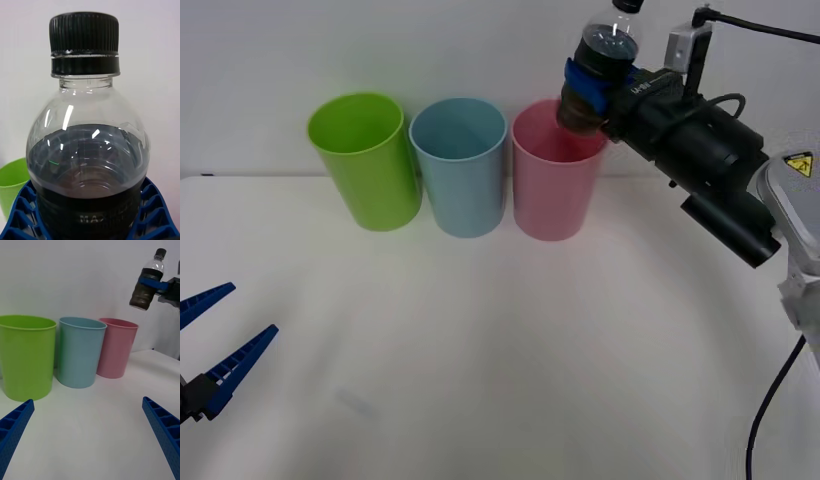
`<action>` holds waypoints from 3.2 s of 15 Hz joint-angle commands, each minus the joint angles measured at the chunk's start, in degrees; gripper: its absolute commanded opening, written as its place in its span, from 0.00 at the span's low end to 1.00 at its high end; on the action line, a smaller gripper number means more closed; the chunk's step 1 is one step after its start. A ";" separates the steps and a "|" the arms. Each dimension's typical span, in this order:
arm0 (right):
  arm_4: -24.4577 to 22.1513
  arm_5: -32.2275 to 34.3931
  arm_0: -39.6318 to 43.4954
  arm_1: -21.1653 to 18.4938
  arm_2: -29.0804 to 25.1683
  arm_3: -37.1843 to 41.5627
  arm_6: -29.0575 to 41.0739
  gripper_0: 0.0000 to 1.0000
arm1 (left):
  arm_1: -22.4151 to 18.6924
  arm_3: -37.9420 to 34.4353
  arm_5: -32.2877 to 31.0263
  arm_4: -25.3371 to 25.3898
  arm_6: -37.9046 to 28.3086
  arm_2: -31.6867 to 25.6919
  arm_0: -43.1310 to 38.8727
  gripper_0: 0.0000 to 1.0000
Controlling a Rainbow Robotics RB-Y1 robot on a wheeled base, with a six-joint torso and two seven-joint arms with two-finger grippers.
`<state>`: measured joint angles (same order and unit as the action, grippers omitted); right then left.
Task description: Grasp the object on the table and drop it into the matching bin: aluminum can to the light blue bin, PET bottle to the pink bin.
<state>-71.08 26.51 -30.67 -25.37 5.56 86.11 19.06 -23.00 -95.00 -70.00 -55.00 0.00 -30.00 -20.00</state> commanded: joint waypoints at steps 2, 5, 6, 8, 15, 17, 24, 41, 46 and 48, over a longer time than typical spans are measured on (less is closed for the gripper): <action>-3.27 -1.11 -5.01 2.96 0.06 -7.36 -0.34 0.00 | 0.00 0.00 0.00 0.00 0.00 0.00 0.00 1.00; -6.00 -2.69 -8.97 5.51 0.06 -12.90 -0.95 0.00 | 0.00 0.00 0.00 0.00 0.00 0.00 0.00 1.00; -6.35 -2.95 -10.02 6.12 0.06 -14.40 -1.22 0.00 | 0.00 0.00 0.00 0.00 0.00 0.00 0.00 1.00; -7.23 -3.48 -11.87 7.00 -0.03 -17.38 -1.74 0.00 | 0.00 0.00 0.00 0.00 0.00 0.00 0.00 1.00; -7.32 -3.83 -12.22 7.53 0.15 -18.09 -2.89 0.28 | 0.00 0.00 0.00 0.00 0.00 0.00 0.00 1.00; -7.32 -3.83 -12.13 7.44 0.15 -18.09 -3.24 1.00 | 0.00 0.00 0.00 0.00 0.00 0.00 0.00 1.00; -6.53 -2.78 -11.25 6.48 0.06 -17.21 -3.41 1.00 | 0.00 0.00 0.00 0.00 0.00 0.00 0.00 1.00; 2.35 1.71 17.66 -8.29 0.15 13.11 -4.12 1.00 | 0.00 0.00 0.00 0.00 0.00 0.00 0.00 1.00; 7.62 5.84 29.26 -14.18 -3.28 19.97 -7.37 1.00 | 0.00 0.00 0.00 0.00 0.00 0.00 0.00 1.00; 7.71 10.32 33.22 -14.18 -6.62 20.58 -8.69 1.00 | 0.00 0.00 0.00 0.00 0.00 0.00 0.00 1.00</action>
<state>-63.48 35.12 1.18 -39.54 0.18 106.49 10.87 -23.00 -95.00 -70.00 -55.00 0.00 -30.00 -20.00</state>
